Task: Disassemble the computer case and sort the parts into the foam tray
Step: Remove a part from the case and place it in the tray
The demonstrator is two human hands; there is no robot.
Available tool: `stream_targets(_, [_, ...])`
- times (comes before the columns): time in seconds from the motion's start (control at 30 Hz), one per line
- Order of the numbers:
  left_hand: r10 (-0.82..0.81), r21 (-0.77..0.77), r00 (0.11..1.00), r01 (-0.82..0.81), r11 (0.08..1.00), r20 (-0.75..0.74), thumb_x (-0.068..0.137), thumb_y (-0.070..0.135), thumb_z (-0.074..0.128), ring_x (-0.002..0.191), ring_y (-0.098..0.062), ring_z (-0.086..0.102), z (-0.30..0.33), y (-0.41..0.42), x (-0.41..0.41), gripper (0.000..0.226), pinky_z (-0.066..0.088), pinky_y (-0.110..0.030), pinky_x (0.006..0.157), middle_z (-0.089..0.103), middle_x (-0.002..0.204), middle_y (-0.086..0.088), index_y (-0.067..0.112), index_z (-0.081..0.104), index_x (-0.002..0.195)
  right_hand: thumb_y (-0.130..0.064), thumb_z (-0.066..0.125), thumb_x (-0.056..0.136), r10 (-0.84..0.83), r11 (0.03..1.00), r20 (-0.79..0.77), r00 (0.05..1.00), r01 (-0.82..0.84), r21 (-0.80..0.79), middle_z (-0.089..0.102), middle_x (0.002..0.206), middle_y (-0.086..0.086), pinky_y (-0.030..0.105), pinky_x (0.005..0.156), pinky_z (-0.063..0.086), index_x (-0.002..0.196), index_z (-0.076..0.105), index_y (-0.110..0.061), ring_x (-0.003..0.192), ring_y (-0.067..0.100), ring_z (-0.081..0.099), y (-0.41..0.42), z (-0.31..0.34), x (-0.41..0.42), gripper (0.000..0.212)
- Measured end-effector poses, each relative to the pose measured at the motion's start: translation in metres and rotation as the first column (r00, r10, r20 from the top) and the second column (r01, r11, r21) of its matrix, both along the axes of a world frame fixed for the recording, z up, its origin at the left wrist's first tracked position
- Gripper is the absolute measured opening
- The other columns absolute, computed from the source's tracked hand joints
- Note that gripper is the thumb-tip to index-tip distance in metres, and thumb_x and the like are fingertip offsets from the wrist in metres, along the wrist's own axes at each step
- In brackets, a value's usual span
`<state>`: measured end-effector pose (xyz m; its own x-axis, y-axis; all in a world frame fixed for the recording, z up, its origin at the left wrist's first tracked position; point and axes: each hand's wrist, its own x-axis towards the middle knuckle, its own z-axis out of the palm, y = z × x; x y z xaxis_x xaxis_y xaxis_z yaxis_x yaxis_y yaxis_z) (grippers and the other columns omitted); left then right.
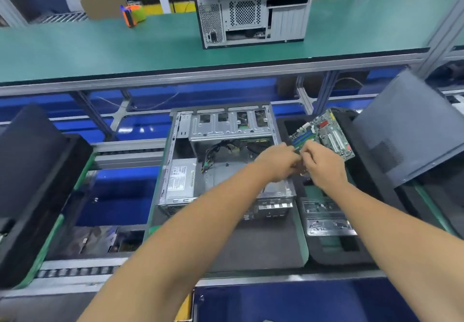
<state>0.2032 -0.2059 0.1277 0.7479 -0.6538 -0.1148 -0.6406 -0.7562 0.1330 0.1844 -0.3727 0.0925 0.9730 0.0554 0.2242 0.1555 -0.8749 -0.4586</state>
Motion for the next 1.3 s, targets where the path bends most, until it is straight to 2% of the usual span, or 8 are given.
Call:
stream_targets(0.13, [0.241,-0.314,0.971,-0.230,0.921,-0.004,0.099,0.019,0.059,0.097,-0.017,0.042,0.004,0.107,-0.001,0.017,0.041,-0.042,0.094,0.053,0.094,0.010,0.023,0.072,0.109,-0.035,0.044,0.090,0.132,0.991,-0.025,0.991,-0.133,-0.022,0.061,0.080,-0.005,0.037,0.060,0.036,0.085,0.049,-0.028,0.072,0.026,0.056,0.089,0.011,-0.003,0.010])
stream_targets(0.3, [0.605,-0.336,0.784,-0.538,0.773,0.139,0.103,0.028,0.051,0.118,-0.030,0.048,-0.029,0.213,-0.019,0.023,0.037,-0.039,0.099,0.057,0.121,-0.008,0.015,0.064,0.117,-0.039,0.042,0.098,0.294,0.944,-0.295,0.909,-0.324,-0.060,0.061,0.081,0.001,0.036,0.061,0.033,0.086,0.050,-0.024,0.081,0.029,0.058,0.186,-0.006,-0.027,0.021])
stream_targets(0.47, [0.541,-0.115,0.827,-0.529,0.841,0.156,0.108,0.046,0.030,0.155,-0.029,0.015,-0.067,0.248,-0.041,0.051,0.012,-0.045,0.126,0.032,0.162,-0.011,0.021,0.045,0.150,-0.042,0.030,0.096,0.275,0.906,-0.429,0.860,-0.381,-0.183,0.053,0.073,-0.001,0.032,0.055,0.027,0.077,0.054,-0.023,0.079,0.029,0.055,0.231,-0.027,-0.049,0.036])
stream_targets(0.63, [0.523,-0.027,0.840,-0.525,0.851,0.145,0.105,0.058,0.017,0.158,-0.023,-0.008,-0.073,0.250,-0.037,0.059,-0.010,-0.046,0.127,0.008,0.172,-0.005,0.034,0.028,0.158,-0.042,0.031,0.099,0.276,0.887,-0.412,0.868,-0.396,-0.239,0.068,0.094,0.010,0.040,0.074,0.048,0.093,0.067,-0.019,0.087,0.034,0.060,0.229,-0.036,-0.048,0.043])
stream_targets(0.77, [0.496,0.030,0.855,-0.505,0.862,0.152,0.105,0.057,0.014,0.158,-0.023,-0.013,-0.071,0.251,-0.033,0.059,-0.010,-0.049,0.127,0.002,0.172,-0.005,0.039,0.021,0.160,-0.044,0.031,0.101,0.270,0.871,-0.386,0.882,-0.395,-0.292,0.068,0.093,0.011,0.039,0.070,0.045,0.094,0.067,-0.019,0.086,0.033,0.060,0.229,-0.040,-0.047,0.044])
stream_targets(1.03, [0.481,0.053,0.853,-0.500,0.864,0.200,0.105,0.057,0.015,0.158,-0.024,-0.014,-0.071,0.252,-0.028,0.062,-0.005,-0.052,0.127,-0.007,0.172,-0.005,0.040,0.003,0.163,-0.050,0.024,0.101,0.244,0.878,-0.424,0.872,-0.384,-0.284,0.069,0.111,0.010,0.041,0.083,0.044,0.115,0.070,-0.037,0.102,0.032,0.060,0.229,-0.030,-0.051,0.049])
stream_targets(1.2, [0.497,0.065,0.838,-0.522,0.851,0.225,0.101,0.059,0.014,0.157,-0.025,-0.014,-0.070,0.255,-0.019,0.065,-0.006,-0.054,0.126,-0.008,0.172,-0.003,0.043,-0.005,0.162,-0.063,0.033,0.091,0.277,0.877,-0.429,0.860,-0.409,-0.253,0.063,0.084,-0.006,0.036,0.072,0.038,0.098,0.065,-0.047,0.100,0.027,0.061,0.234,-0.029,-0.053,0.036])
stream_targets(1.3, [0.508,0.053,0.834,-0.530,0.847,0.217,0.102,0.058,0.017,0.157,-0.025,-0.014,-0.068,0.254,-0.018,0.065,-0.005,-0.056,0.126,-0.007,0.172,-0.004,0.042,0.000,0.162,-0.069,0.044,0.089,0.280,0.842,-0.416,0.865,-0.429,-0.326,0.069,0.098,-0.004,0.036,0.071,0.036,0.133,0.058,-0.045,0.110,0.026,0.061,0.234,-0.028,-0.052,0.052])
